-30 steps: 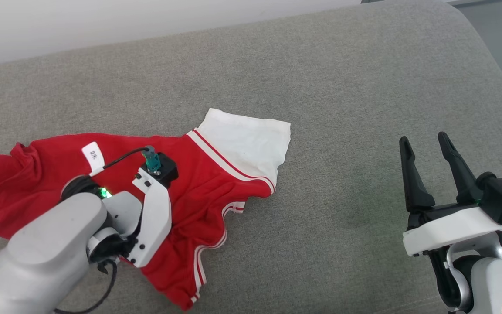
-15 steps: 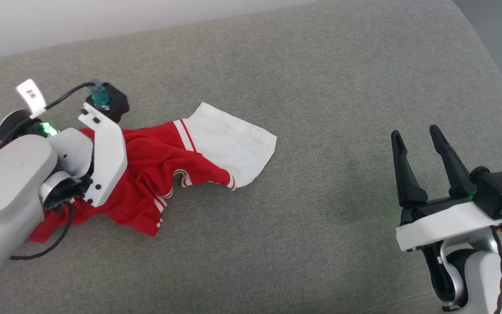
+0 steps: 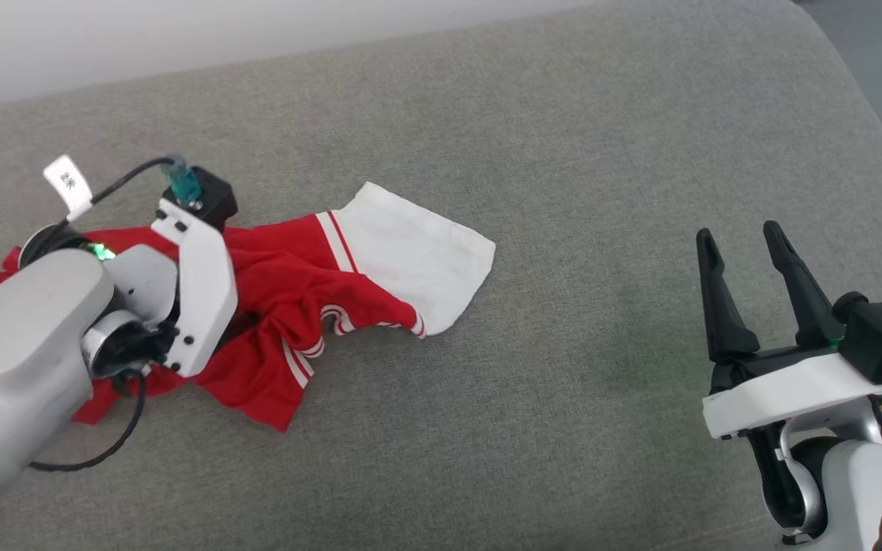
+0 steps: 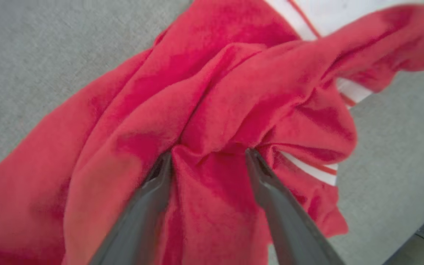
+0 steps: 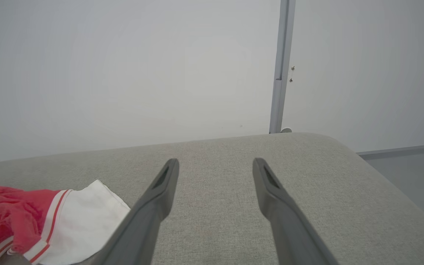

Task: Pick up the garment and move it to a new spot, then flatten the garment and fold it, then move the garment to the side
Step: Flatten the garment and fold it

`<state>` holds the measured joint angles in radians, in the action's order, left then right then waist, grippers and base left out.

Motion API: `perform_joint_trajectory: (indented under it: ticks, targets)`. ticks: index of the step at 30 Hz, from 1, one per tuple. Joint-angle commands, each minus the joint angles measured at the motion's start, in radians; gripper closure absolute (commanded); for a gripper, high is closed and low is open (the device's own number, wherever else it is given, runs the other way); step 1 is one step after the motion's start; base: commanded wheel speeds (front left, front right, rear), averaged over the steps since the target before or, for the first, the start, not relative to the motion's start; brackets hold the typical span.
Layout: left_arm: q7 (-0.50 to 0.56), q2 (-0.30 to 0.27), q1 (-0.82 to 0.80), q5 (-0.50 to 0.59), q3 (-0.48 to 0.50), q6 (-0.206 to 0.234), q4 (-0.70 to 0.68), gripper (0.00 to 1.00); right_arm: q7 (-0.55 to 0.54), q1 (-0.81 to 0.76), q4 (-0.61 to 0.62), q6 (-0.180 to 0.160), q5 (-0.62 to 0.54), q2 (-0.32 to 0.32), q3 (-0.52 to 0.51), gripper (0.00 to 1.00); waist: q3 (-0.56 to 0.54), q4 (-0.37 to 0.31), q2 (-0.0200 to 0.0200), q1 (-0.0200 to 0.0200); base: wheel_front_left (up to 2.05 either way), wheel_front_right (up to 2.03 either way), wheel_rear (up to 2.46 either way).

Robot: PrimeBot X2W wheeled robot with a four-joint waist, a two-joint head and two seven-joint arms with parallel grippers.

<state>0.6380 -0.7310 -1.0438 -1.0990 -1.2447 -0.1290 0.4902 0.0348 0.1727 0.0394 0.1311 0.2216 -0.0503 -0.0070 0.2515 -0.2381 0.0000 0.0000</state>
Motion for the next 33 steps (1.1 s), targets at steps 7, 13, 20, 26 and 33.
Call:
perform_joint_trajectory:
  ticks: [7,13,20,26,33]
  targets:
    - [0.036,0.026,-0.068,-0.019,0.015,0.003,-0.091,0.00,-0.005,-0.007,-0.003,-0.001,-0.004,0.000,-0.014,0.00,-0.028,0.014,0.0000,0.0000,0.00,0.00,0.00]
    - [0.025,0.075,-0.094,-0.027,0.032,0.023,-0.131,0.00,0.001,0.008,-0.015,-0.001,0.009,0.000,0.004,0.00,-0.028,-0.025,0.0000,0.0000,0.00,0.00,0.00]
    - [-0.014,0.132,-0.075,0.000,0.021,0.024,-0.090,0.00,0.024,0.024,-0.042,-0.001,0.035,0.000,0.040,0.00,-0.009,-0.095,0.0000,0.0000,0.00,0.00,0.00]
    - [-0.053,0.163,-0.040,0.043,0.001,0.024,0.003,0.00,0.044,0.027,-0.067,-0.001,0.058,0.000,0.062,0.00,0.013,-0.143,0.0000,0.0000,0.00,0.00,0.00]
    - [-0.088,0.192,0.011,0.125,-0.021,0.018,0.131,0.00,0.054,0.031,-0.083,-0.001,0.067,0.000,0.073,0.00,0.024,-0.161,0.0000,0.0000,0.00,0.00,0.00]
